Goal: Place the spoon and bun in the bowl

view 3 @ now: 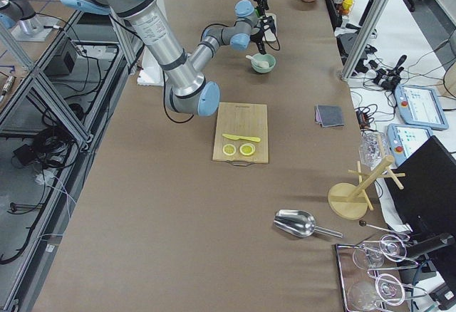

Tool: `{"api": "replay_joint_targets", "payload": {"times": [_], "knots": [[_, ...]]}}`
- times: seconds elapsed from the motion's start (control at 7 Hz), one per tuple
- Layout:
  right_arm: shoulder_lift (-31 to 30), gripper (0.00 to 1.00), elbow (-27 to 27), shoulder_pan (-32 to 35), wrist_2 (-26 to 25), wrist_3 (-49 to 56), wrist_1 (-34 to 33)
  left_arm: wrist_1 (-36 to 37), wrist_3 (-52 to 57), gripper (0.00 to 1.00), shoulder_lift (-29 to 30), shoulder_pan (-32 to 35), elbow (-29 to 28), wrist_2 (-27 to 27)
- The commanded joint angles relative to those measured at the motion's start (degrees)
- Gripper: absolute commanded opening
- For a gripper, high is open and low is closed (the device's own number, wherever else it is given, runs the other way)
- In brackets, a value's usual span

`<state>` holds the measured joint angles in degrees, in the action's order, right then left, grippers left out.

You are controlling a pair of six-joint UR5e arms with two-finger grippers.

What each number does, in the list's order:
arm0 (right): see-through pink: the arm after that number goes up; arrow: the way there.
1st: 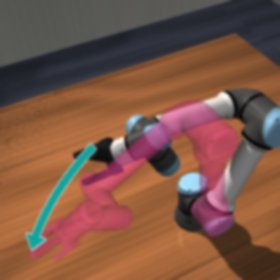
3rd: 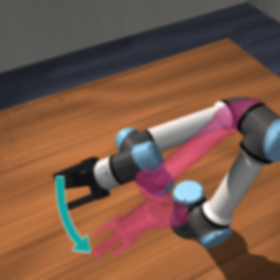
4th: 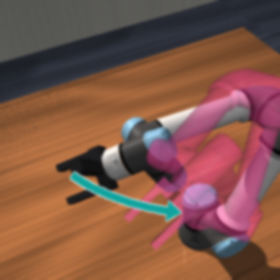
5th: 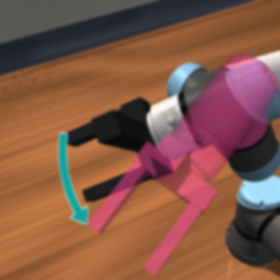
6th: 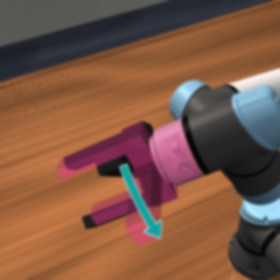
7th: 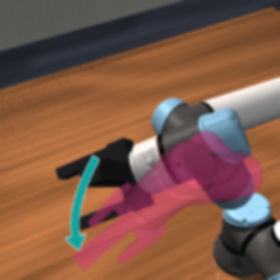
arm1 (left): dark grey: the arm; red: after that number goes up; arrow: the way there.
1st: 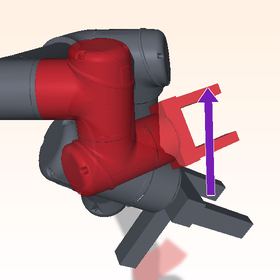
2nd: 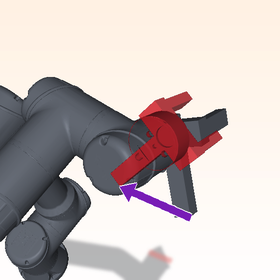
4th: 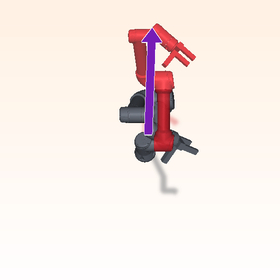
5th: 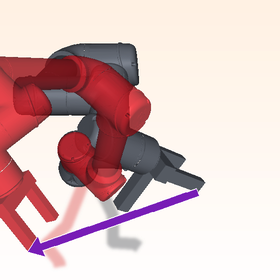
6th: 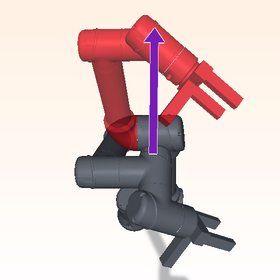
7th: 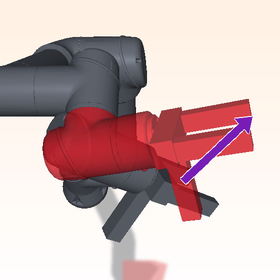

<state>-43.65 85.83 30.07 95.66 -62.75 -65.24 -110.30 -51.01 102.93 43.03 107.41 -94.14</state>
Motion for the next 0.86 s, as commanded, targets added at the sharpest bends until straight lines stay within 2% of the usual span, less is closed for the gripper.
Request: {"api": "replay_joint_targets", "payload": {"times": [0.0,0.14,0.29,0.43,0.57,0.71], "knots": [[-2.8,1.00,1.8,0.0,-1.1,0.6,0.7,-0.2,0.3,0.98,-0.1,0.0,-0.8,0.0],[-5.6,1.00,1.2,0.0,-5.2,2.6,3.9,-0.2,0.5,0.98,-0.1,0.0,-0.7,0.0],[-8.7,1.00,1.6,3.7,-4.2,8.0,4.2,-0.2,0.6,0.98,0.0,0.0,-0.6,-0.3],[-10.0,1.00,1.6,9.4,6.3,12.4,2.2,-0.1,2.5,0.98,0.0,1.8,-0.4,-1.2],[-12.1,1.00,3.5,15.8,16.5,16.9,-2.3,0.3,9.3,0.98,-1.2,6.2,0.2,-6.8],[-17.2,1.00,7.6,20.2,19.2,22.7,-4.7,0.1,12.1,0.98,-5.7,12.4,0.7,-13.8]]}}
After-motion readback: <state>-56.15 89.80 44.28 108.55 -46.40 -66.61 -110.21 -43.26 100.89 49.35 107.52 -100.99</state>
